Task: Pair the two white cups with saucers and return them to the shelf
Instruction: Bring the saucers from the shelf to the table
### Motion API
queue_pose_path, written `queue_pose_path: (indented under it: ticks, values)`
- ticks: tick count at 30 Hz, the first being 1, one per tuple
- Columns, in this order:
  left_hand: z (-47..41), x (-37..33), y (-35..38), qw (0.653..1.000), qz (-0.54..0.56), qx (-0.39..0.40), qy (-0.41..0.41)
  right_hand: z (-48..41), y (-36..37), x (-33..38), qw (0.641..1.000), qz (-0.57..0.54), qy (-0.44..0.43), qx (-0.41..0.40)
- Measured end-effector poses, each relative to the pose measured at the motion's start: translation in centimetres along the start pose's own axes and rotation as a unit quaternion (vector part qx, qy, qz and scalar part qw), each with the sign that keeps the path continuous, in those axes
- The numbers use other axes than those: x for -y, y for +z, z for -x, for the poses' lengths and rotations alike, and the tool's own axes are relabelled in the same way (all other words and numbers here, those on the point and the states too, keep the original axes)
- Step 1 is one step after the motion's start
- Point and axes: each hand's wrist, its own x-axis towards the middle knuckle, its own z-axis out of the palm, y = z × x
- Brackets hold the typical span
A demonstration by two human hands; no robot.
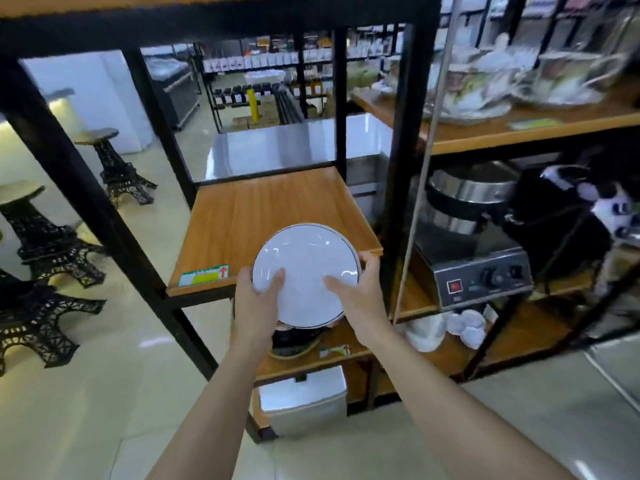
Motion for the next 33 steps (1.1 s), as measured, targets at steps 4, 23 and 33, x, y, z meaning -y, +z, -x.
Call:
queue_pose_path:
  ticks: [4, 23, 33]
  values:
    - [4.8, -0.9, 2.8, 0.995, 0.017, 0.095, -0.010, 5.5, -5.0, 0.8, 0.996, -0.006, -0.009, -0.084]
    - [39.4, -2.6, 27.8, 0.854, -0.018, 0.519, -0.034, 35.2, -37.8, 3.9, 0.843, 0.007, 0.009, -0.538]
    - [59.4, -2.5, 38.7, 0.777, -0.015, 0.625, -0.073, 48.9, -54.1, 3.6, 0.779, 0.037, 0.034, -0.625]
